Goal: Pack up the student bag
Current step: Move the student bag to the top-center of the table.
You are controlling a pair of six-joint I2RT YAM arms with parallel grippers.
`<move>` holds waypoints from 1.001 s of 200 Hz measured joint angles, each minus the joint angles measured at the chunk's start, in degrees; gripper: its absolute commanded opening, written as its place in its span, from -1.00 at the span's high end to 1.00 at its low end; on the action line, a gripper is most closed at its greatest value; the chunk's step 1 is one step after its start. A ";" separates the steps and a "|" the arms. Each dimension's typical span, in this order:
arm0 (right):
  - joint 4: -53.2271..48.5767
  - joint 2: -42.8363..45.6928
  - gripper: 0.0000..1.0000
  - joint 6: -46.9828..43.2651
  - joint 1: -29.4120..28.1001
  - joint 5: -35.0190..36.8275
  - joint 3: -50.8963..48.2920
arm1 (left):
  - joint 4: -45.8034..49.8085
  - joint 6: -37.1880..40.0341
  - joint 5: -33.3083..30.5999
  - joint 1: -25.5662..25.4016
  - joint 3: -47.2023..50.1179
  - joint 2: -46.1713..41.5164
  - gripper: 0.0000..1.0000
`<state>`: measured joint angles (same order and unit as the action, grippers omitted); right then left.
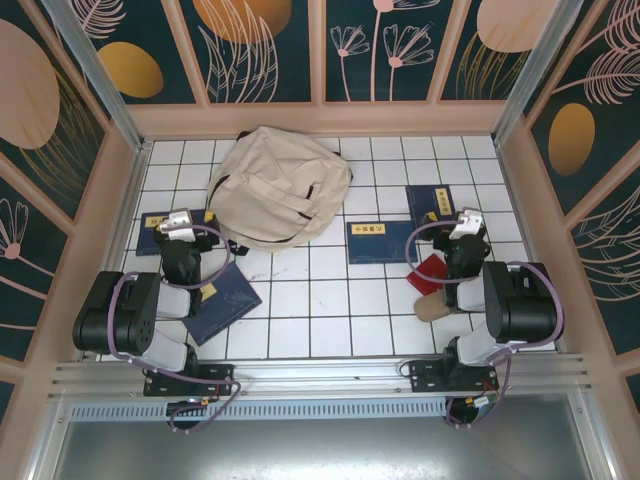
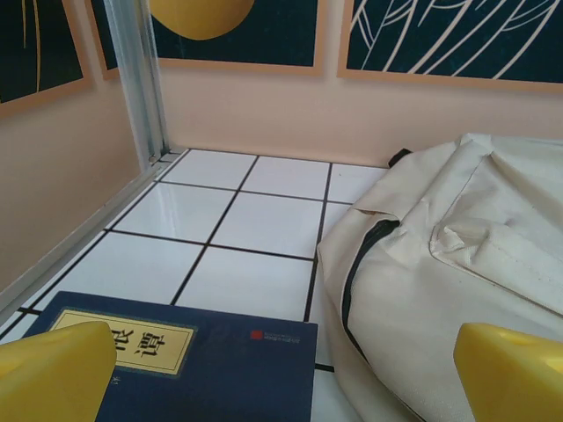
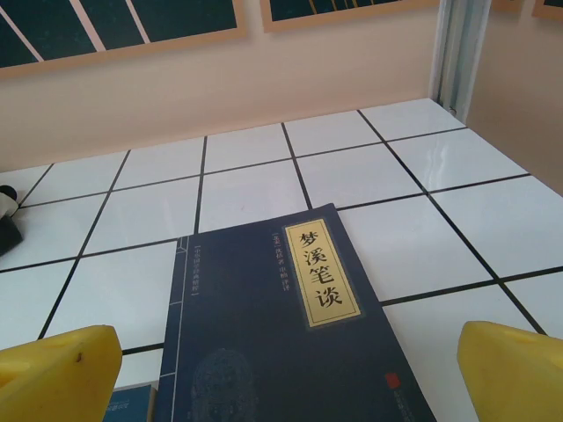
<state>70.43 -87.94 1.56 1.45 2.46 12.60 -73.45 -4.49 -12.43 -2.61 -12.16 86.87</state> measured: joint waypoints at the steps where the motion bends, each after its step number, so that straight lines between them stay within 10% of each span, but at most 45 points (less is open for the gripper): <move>1: 0.00 0.00 -0.98 0.00 0.00 -0.02 0.00 | 0.00 0.00 0.00 0.00 0.00 0.00 -0.98; 200: -0.09 0.00 -0.97 -0.02 0.00 -1.05 0.00 | 0.13 -0.31 -1.40 0.48 -0.04 -0.11 -0.98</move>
<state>70.35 -87.94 1.54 1.45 1.41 12.60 -73.32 -4.80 -13.82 -2.13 -12.21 86.76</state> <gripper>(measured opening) 0.988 0.988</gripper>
